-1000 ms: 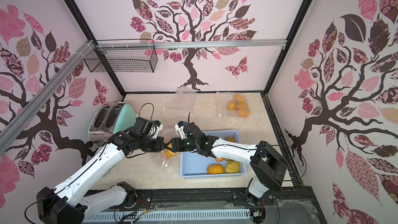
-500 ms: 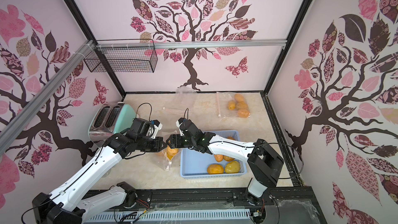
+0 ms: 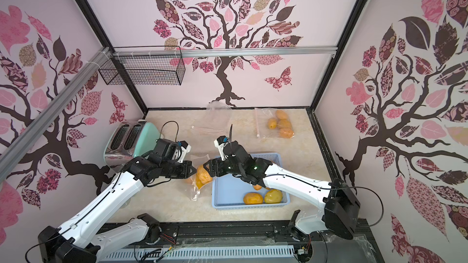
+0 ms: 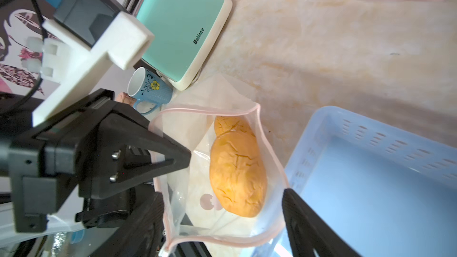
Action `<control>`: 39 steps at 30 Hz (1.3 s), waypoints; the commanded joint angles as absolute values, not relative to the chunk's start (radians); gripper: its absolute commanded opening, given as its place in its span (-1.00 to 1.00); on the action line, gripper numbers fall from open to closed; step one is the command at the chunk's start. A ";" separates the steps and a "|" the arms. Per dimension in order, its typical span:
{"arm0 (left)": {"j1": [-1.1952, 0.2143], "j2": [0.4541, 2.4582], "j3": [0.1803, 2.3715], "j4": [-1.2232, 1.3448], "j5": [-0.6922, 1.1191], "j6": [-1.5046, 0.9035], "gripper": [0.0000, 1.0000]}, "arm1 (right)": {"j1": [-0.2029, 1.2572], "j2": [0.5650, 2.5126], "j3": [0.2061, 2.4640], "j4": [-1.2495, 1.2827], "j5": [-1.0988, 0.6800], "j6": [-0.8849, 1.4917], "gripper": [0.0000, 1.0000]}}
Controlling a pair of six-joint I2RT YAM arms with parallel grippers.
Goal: Put the potatoes into a zipper bag and zip it
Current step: Place the potato into the zipper food storage bag, then adjust the zipper food storage bag at the center of the board.
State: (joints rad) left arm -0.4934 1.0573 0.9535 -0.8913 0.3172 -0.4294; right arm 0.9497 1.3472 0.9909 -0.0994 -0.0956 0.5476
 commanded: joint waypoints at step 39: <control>-0.496 0.789 0.931 -0.841 0.064 -0.457 -1.00 | 0.951 1.347 0.876 0.214 -0.342 0.332 -1.00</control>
